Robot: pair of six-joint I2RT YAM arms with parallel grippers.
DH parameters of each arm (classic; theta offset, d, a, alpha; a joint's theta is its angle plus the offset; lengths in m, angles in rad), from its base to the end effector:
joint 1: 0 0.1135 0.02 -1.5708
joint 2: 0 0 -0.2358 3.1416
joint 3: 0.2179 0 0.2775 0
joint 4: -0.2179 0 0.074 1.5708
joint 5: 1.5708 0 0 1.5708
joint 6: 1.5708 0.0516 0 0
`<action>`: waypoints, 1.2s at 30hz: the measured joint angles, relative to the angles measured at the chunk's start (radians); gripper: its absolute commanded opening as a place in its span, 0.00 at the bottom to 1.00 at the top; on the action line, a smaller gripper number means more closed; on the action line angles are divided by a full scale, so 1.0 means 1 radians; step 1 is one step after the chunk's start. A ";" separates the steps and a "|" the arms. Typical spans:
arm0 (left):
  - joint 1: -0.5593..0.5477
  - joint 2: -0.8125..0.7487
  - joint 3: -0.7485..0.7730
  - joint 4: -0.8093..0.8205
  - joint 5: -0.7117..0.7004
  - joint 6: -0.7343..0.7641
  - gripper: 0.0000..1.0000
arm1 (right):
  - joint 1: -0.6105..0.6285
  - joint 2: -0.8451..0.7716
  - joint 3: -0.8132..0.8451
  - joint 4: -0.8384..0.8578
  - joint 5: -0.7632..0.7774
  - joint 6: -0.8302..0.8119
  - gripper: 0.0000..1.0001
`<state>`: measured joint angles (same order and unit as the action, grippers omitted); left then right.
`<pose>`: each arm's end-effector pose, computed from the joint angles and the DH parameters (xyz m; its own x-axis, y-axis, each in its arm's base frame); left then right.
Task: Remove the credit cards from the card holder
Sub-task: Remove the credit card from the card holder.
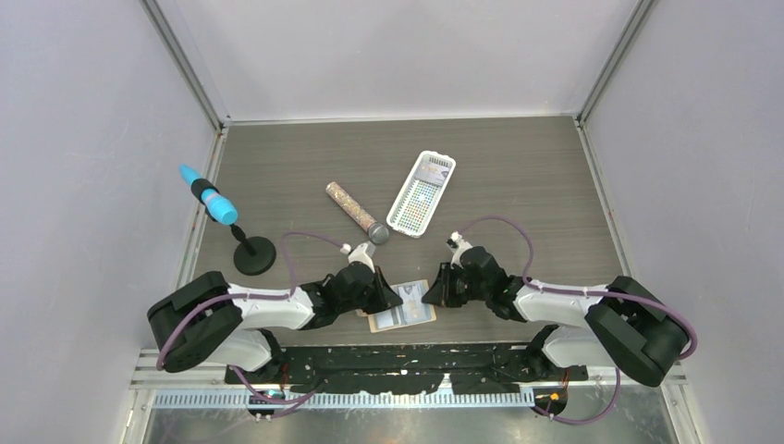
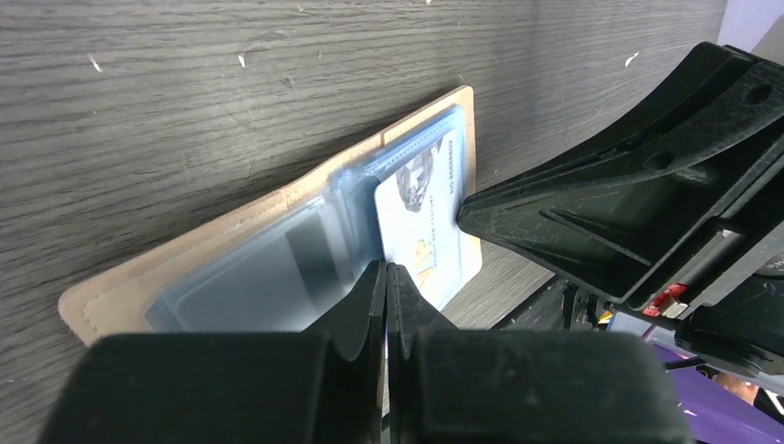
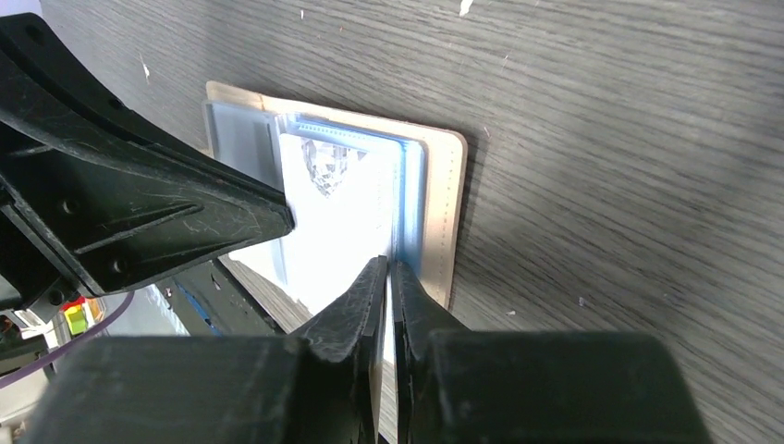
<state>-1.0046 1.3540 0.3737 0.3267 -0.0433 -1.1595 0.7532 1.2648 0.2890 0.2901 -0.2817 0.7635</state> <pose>0.1465 -0.2264 0.0758 -0.8863 -0.3126 -0.3415 0.0308 0.6962 -0.7172 0.1698 0.1788 0.0693 -0.8965 0.0699 -0.4374 -0.2686 0.6994 0.6623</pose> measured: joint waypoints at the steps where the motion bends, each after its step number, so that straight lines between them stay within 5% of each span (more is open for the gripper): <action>1: 0.000 -0.005 0.000 -0.002 0.000 0.003 0.00 | 0.000 -0.004 0.000 -0.004 0.000 0.000 0.14; 15: 0.000 -0.083 -0.005 -0.039 -0.005 0.047 0.00 | 0.005 -0.225 0.005 -0.164 0.032 -0.001 0.18; 25: 0.007 -0.076 -0.005 -0.041 0.021 0.064 0.00 | 0.027 -0.215 0.005 -0.152 0.028 -0.002 0.24; 36: 0.044 -0.059 -0.005 -0.050 0.077 0.071 0.00 | 0.031 -0.027 0.021 -0.073 0.032 -0.009 0.21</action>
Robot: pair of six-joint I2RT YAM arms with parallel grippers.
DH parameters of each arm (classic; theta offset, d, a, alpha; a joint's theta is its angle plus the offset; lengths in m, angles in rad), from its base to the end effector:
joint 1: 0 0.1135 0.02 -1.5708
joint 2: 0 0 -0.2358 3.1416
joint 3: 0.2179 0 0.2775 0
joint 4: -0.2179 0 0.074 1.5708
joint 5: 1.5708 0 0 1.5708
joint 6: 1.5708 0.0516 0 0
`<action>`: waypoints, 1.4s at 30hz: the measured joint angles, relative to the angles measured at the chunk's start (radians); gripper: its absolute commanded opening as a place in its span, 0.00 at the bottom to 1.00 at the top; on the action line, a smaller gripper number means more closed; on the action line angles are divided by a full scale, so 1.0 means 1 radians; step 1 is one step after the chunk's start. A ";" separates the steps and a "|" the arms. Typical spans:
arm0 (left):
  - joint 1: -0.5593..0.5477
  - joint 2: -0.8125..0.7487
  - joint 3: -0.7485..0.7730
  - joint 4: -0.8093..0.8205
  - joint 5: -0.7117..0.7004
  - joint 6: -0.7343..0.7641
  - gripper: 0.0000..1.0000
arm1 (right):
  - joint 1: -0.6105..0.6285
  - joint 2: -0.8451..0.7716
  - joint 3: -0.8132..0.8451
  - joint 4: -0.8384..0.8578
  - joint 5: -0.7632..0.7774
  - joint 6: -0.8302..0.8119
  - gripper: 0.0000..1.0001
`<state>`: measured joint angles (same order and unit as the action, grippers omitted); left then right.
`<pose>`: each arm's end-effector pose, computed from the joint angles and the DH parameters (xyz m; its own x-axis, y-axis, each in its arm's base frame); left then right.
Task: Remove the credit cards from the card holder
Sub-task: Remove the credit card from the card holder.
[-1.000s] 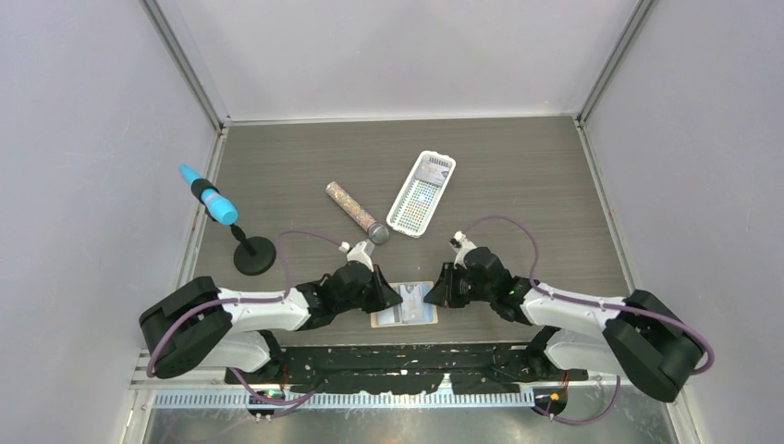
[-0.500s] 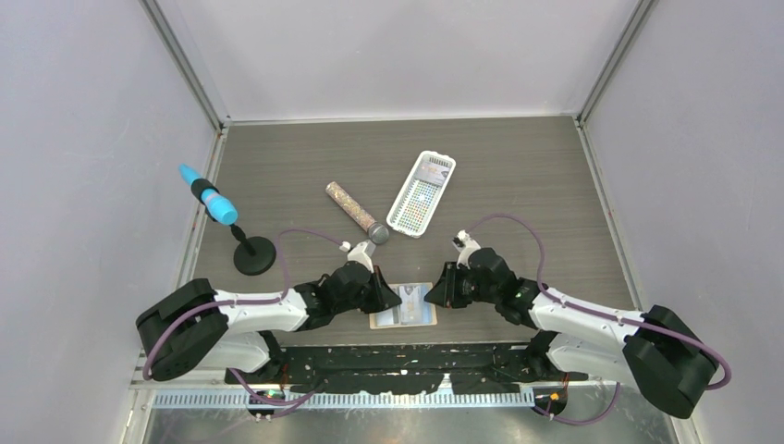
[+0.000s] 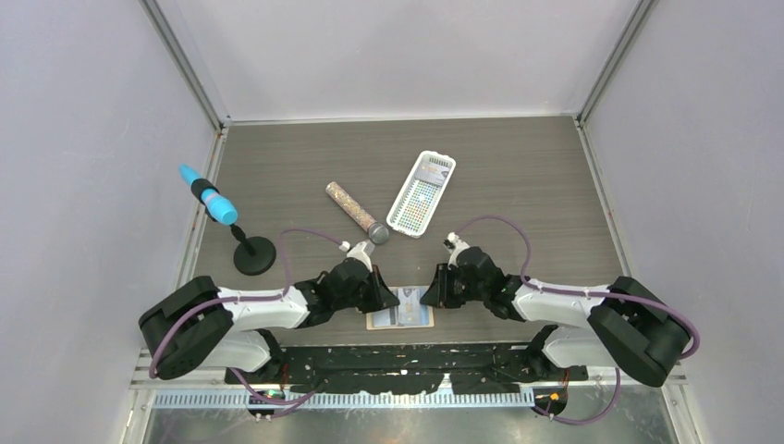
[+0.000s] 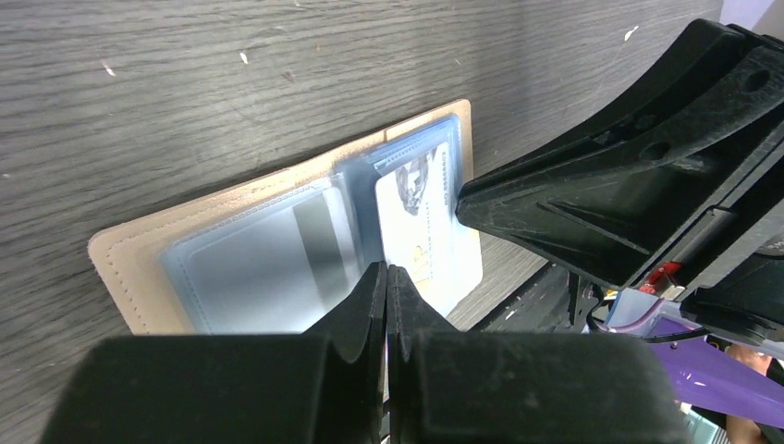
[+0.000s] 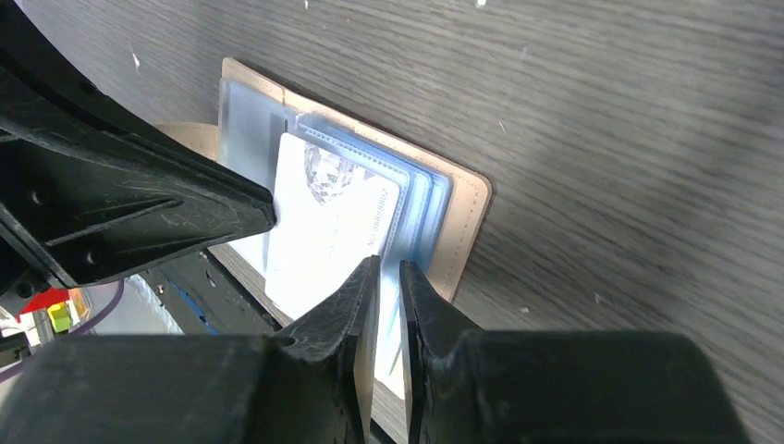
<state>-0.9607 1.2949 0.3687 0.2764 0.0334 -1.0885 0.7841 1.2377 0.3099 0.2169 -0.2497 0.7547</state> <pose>0.1513 -0.2194 0.0839 -0.9000 -0.2580 -0.3514 0.0799 0.6948 -0.7148 0.1661 0.1837 0.0746 -0.8962 0.0437 -0.4416 -0.2786 0.7191 0.6366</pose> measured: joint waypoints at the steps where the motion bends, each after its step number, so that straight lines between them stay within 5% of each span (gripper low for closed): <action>1: 0.005 0.001 0.000 -0.002 0.004 0.001 0.00 | 0.000 0.014 0.004 0.011 -0.001 0.000 0.21; 22: 0.047 -0.074 -0.006 -0.100 0.002 0.036 0.00 | 0.000 0.040 0.011 0.047 0.010 -0.018 0.20; 32: 0.047 -0.095 -0.014 -0.110 0.003 0.050 0.00 | 0.004 -0.066 0.012 -0.030 0.017 -0.026 0.27; 42: 0.047 -0.082 -0.016 -0.077 0.021 0.058 0.30 | 0.040 -0.119 0.043 -0.065 0.031 -0.016 0.28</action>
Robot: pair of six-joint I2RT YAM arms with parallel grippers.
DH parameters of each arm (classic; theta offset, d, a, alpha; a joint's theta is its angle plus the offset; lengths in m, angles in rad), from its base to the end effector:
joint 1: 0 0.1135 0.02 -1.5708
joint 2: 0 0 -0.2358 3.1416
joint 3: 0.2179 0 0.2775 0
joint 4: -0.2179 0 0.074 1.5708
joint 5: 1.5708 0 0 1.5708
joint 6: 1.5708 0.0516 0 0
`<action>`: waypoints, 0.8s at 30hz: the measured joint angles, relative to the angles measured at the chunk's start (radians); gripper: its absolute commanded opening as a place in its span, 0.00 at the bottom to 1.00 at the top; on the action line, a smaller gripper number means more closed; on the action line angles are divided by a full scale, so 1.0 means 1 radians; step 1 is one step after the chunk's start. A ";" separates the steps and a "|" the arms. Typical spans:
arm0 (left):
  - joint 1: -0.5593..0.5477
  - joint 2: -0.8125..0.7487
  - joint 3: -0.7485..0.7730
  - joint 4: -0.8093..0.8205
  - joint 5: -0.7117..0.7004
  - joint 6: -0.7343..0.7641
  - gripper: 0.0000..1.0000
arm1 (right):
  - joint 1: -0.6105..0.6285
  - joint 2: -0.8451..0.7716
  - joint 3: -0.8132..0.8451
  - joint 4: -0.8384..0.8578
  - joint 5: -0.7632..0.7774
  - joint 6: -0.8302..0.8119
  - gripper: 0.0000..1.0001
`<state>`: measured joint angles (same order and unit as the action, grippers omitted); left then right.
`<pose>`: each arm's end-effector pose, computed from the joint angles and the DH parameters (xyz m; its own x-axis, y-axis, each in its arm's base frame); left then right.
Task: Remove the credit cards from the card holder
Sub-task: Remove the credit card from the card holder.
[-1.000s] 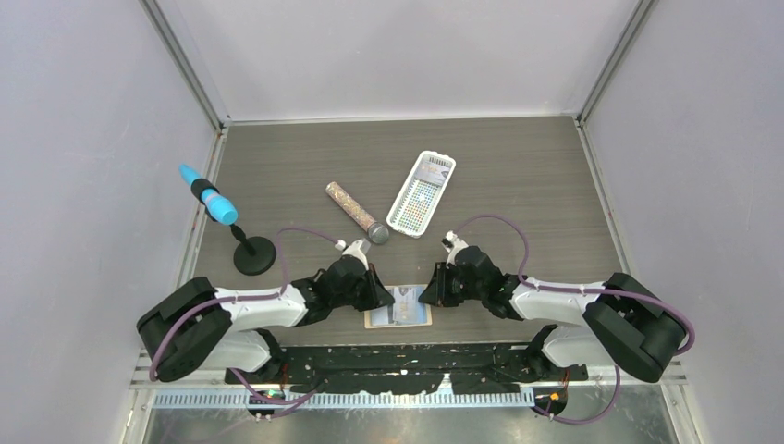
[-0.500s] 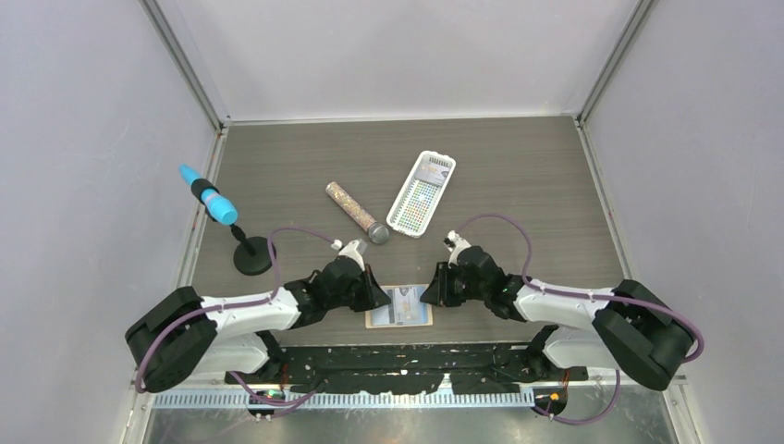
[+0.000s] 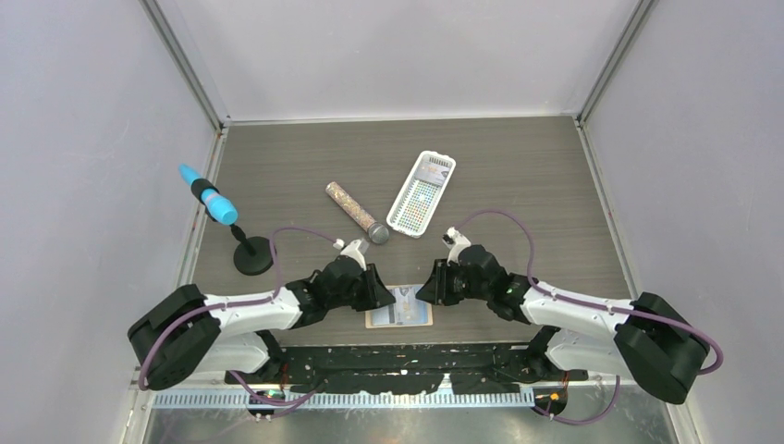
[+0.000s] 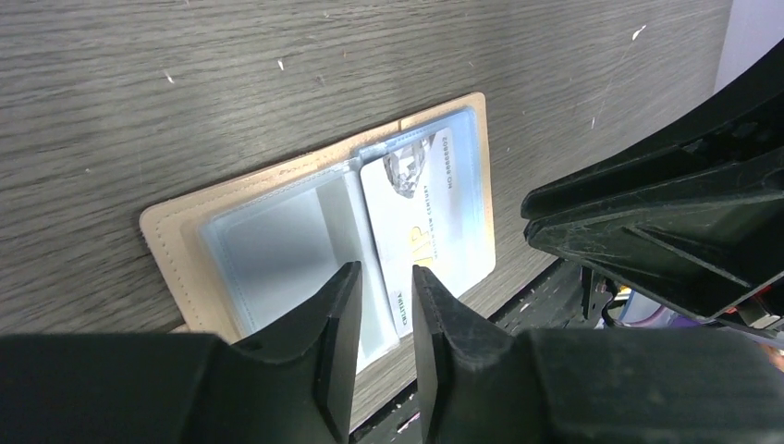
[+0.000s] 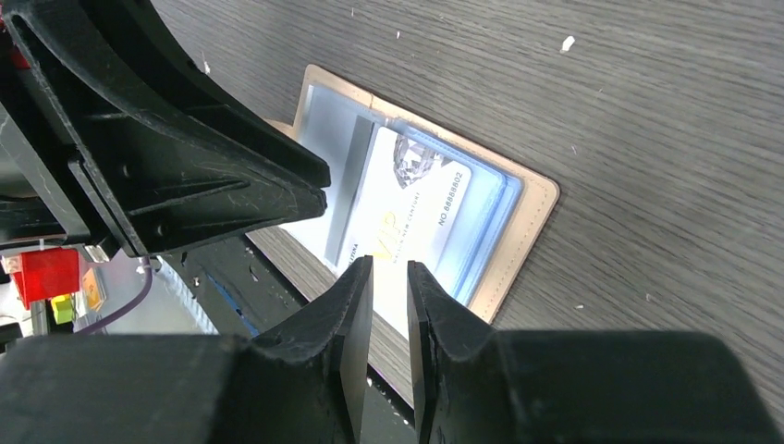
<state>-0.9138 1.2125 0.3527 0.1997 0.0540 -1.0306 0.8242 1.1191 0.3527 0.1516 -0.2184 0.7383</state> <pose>0.1558 -0.2066 0.0912 -0.8930 -0.2443 -0.3779 0.0989 0.7127 -0.6945 0.1653 0.1951 0.1092 -0.8529 0.0457 -0.5201 -0.3552 0.6792 0.6422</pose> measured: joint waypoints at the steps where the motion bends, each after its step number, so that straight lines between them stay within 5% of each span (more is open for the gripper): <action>1: 0.000 0.006 0.000 0.008 0.002 0.000 0.31 | 0.002 0.003 0.003 0.000 0.001 0.002 0.28; 11: 0.000 0.080 -0.004 0.087 0.020 0.000 0.40 | 0.021 0.122 0.016 0.024 0.012 0.029 0.27; 24: 0.000 0.119 -0.035 0.206 0.032 -0.009 0.38 | 0.034 0.189 -0.005 0.130 0.015 0.070 0.24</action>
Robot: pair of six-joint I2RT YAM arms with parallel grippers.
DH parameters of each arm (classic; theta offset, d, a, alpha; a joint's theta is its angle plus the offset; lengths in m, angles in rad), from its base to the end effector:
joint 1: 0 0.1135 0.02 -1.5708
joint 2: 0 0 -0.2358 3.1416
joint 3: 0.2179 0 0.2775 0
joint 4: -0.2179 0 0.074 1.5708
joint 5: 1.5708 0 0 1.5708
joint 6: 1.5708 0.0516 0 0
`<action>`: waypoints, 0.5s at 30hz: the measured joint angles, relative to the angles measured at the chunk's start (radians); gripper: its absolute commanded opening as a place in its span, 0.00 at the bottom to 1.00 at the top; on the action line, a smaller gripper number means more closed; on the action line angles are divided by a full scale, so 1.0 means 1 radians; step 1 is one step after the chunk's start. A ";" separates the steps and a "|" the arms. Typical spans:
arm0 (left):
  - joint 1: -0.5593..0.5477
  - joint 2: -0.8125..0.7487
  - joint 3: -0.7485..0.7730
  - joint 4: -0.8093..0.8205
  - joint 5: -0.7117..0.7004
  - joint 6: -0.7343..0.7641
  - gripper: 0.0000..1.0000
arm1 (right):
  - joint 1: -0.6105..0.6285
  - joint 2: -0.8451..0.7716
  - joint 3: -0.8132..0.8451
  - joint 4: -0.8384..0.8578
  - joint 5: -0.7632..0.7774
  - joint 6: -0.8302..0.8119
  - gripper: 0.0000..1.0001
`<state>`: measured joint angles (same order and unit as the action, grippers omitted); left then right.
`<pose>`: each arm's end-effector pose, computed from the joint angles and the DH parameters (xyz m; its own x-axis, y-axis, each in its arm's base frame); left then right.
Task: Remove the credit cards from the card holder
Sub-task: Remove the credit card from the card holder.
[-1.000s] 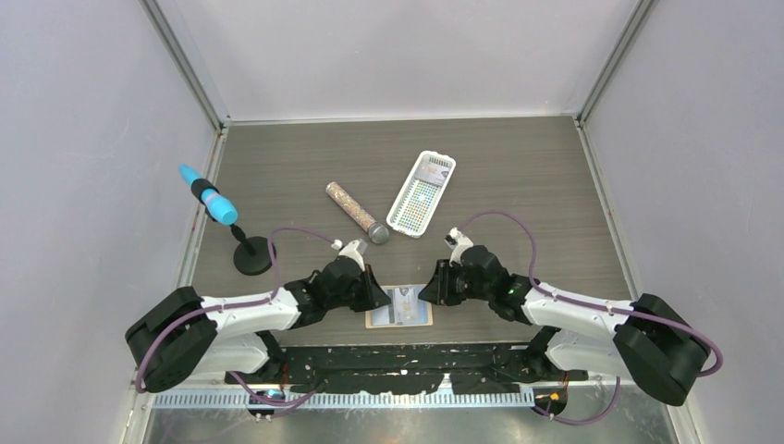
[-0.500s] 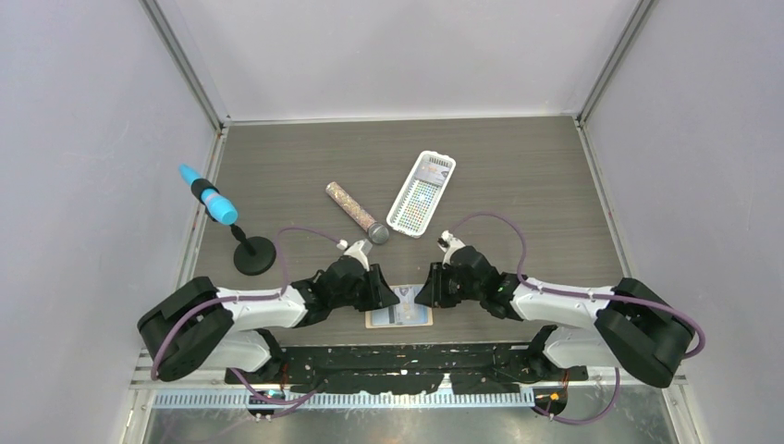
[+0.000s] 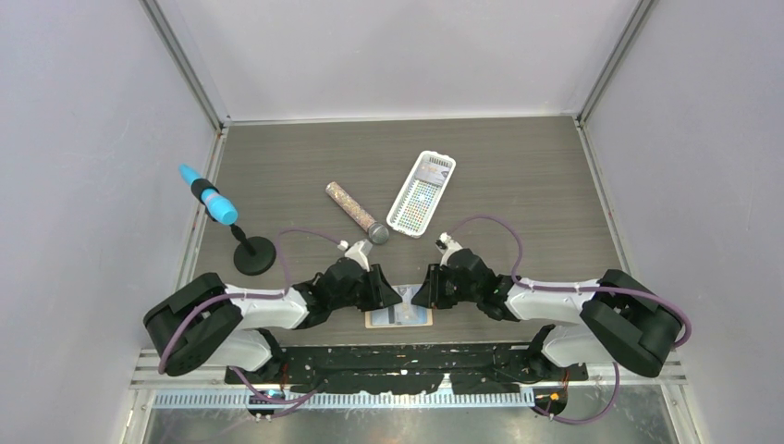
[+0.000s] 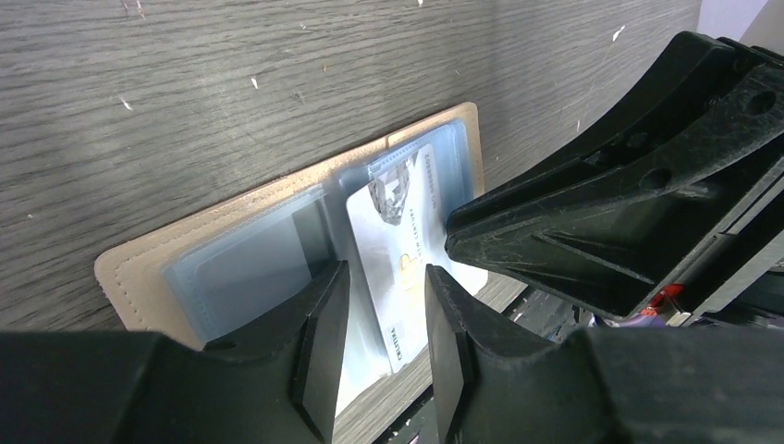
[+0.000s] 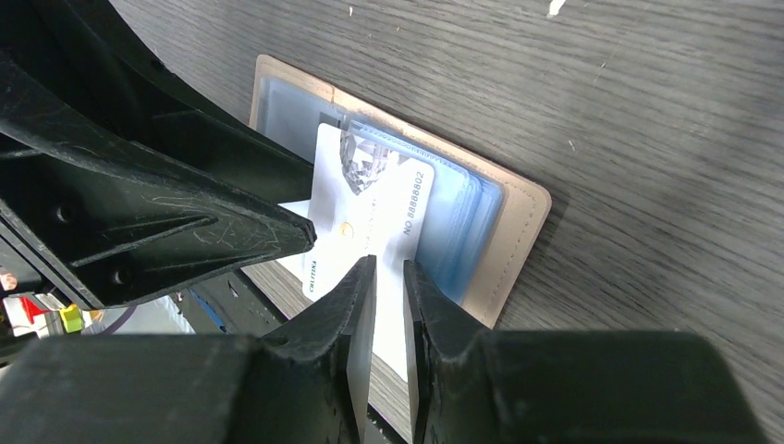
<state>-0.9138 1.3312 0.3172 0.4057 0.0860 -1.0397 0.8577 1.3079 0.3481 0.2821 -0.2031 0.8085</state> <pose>0.1559 -0.2094 0.0726 -0.8941 -0.2473 -0.3733 0.1204 0.6701 -0.7324 0.1624 0.2037 0.0756 -0.8934 0.0500 -0.4465 -0.2859 0.7034 0.6508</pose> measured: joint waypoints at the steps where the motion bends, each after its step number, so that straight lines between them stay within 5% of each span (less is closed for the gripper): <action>1: 0.000 0.002 -0.003 0.009 0.002 -0.002 0.38 | 0.000 0.000 -0.002 0.003 0.000 0.003 0.24; 6: 0.000 0.010 -0.025 0.062 0.011 -0.023 0.34 | 0.000 0.002 -0.006 0.012 0.000 0.008 0.24; 13: 0.001 0.037 -0.038 0.103 0.028 -0.048 0.00 | 0.000 0.002 -0.009 0.016 0.000 0.008 0.24; 15: 0.003 0.037 -0.042 0.106 0.029 -0.057 0.00 | 0.001 0.002 -0.011 0.017 0.001 0.008 0.24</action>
<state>-0.9112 1.3685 0.2752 0.5114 0.1150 -1.0966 0.8585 1.3094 0.3374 0.2989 -0.2024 0.8162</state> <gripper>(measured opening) 0.053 0.242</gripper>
